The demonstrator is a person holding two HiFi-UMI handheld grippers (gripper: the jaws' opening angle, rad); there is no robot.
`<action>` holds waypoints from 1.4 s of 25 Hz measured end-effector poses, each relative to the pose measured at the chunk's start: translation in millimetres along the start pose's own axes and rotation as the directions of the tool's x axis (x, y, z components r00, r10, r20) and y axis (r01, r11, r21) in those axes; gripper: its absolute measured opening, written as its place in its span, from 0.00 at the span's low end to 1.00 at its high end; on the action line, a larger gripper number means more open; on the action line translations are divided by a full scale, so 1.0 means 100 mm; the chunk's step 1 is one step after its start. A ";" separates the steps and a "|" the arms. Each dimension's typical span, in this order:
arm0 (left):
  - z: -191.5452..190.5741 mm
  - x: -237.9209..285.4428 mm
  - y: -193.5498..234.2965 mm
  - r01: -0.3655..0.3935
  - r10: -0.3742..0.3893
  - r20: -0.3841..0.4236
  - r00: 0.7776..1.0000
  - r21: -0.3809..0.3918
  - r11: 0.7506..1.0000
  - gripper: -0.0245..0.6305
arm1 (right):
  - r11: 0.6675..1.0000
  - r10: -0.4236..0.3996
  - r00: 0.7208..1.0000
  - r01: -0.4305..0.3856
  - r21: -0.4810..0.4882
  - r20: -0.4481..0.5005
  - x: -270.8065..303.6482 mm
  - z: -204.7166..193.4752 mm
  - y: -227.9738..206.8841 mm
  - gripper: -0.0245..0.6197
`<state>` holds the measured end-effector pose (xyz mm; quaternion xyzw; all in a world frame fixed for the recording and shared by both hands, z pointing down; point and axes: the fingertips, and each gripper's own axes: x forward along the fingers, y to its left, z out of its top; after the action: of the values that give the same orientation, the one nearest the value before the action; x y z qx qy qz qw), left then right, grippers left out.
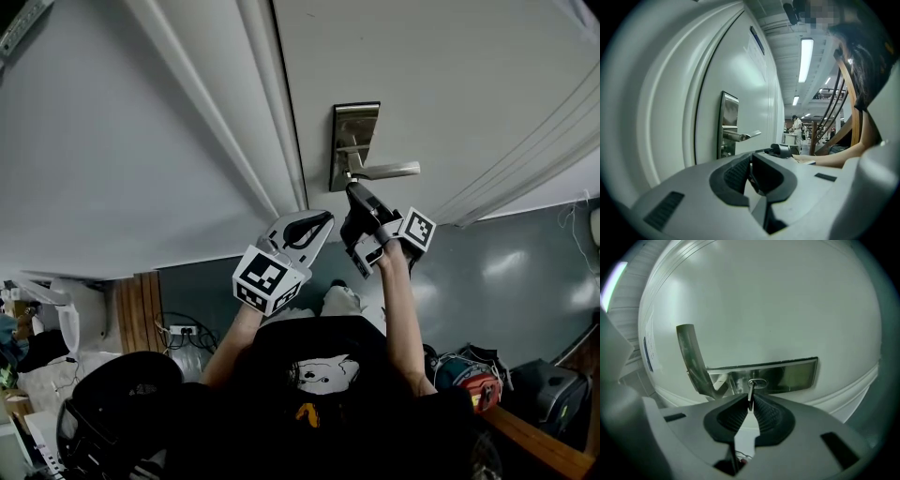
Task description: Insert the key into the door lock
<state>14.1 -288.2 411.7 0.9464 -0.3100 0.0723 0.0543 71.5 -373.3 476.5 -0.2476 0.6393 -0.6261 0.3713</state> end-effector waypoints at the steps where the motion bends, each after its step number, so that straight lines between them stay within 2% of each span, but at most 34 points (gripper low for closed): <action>1: 0.00 -0.01 0.01 -0.004 0.004 -0.001 1.000 -0.003 1.000 0.07 | 1.000 -0.013 1.000 0.013 -0.012 0.001 -0.03 -0.01 0.00 0.08; 7: 0.02 -0.07 0.00 -0.005 0.005 0.002 1.000 -0.021 1.000 0.07 | 0.990 -0.097 0.995 0.097 -0.098 0.004 -0.17 -0.09 0.02 0.08; 13: 0.00 -0.28 -0.14 0.004 -0.004 0.000 1.000 -0.037 0.999 0.07 | 0.978 -0.108 0.994 0.102 -0.181 -0.021 -0.36 -0.39 0.23 0.08; 20: -0.09 -0.61 -0.26 0.004 -0.004 0.010 1.000 -0.066 0.998 0.07 | 0.920 -0.179 0.982 0.144 -0.365 -0.063 -0.60 -0.93 0.36 0.08; 31: -0.37 -1.13 -0.51 0.048 -0.047 0.012 0.999 -0.123 0.991 0.07 | 0.879 -0.237 0.971 0.199 -0.434 -0.035 -0.94 -1.68 0.36 0.08; 35: -0.45 -1.27 -0.64 0.065 -0.065 0.007 0.998 -0.137 0.988 0.07 | 0.844 -0.279 0.960 0.242 -0.478 -0.007 -1.14 -1.84 0.33 0.08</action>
<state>-53.6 -157.1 430.2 0.9501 -0.2833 0.0477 0.1212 0.7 -168.2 451.3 -0.3911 0.7466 -0.5048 0.1867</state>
